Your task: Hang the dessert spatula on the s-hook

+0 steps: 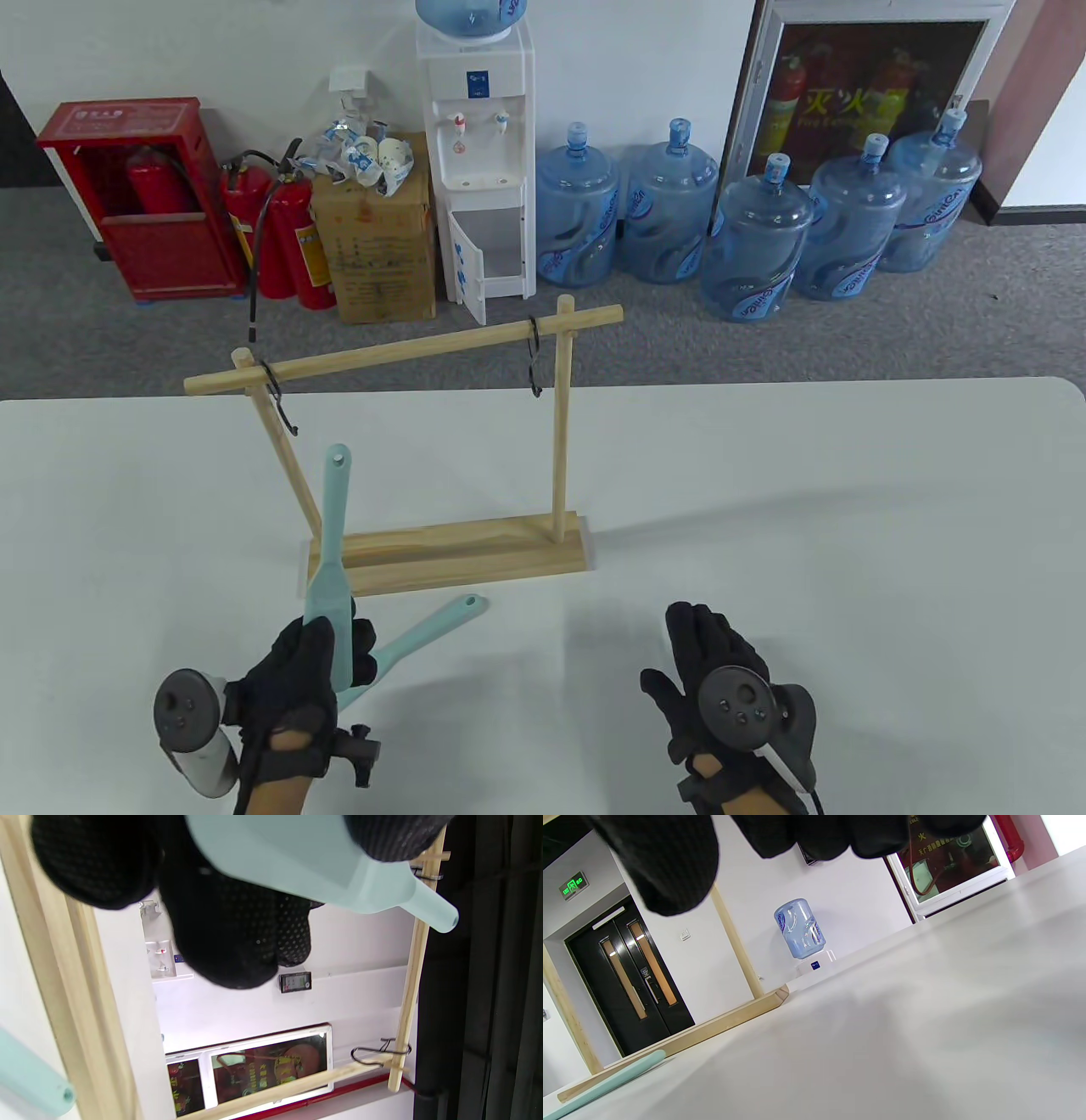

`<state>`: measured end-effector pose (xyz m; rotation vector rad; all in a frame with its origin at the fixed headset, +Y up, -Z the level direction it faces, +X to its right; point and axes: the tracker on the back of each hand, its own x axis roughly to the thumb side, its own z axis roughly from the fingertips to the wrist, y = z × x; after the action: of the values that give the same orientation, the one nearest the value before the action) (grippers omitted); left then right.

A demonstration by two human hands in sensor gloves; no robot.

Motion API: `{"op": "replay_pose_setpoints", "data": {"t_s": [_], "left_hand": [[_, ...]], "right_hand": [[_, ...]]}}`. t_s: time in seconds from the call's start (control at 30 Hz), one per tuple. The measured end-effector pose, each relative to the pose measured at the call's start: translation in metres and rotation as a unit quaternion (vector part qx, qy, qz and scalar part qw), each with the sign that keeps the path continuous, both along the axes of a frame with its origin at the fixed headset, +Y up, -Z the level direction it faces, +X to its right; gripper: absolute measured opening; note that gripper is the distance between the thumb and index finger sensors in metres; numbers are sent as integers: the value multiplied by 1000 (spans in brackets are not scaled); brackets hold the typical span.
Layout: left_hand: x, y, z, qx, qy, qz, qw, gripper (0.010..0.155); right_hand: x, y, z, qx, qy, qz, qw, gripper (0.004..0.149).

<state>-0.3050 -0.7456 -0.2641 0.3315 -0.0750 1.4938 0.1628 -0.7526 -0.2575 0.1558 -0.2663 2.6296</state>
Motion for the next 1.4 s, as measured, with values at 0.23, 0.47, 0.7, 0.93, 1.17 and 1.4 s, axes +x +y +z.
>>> {"op": "replay_pose_setpoints", "data": {"t_s": [0.23, 0.47, 0.7, 0.93, 1.17, 1.4], "left_hand": [[-9, 4, 1, -3, 28, 31, 999, 57], [-23, 11, -4, -13, 38, 4, 999, 57], [-28, 12, -5, -13, 41, 5, 999, 57], [-26, 11, -6, -22, 39, 6, 999, 57], [-30, 5, -11, -57, 17, 25, 998, 58], [-33, -2, -19, -113, -8, 35, 993, 61]], "right_hand": [[-3, -2, 0, -5, 7, 3, 1000, 77], [-4, -2, 1, -10, 8, 0, 1000, 77], [-4, -2, 2, -14, 5, -5, 1000, 77], [-4, -3, 2, -13, 6, -7, 1000, 77], [-4, -3, 2, -13, 5, -10, 1000, 77], [-4, -3, 2, -15, 10, -18, 1000, 77]]}}
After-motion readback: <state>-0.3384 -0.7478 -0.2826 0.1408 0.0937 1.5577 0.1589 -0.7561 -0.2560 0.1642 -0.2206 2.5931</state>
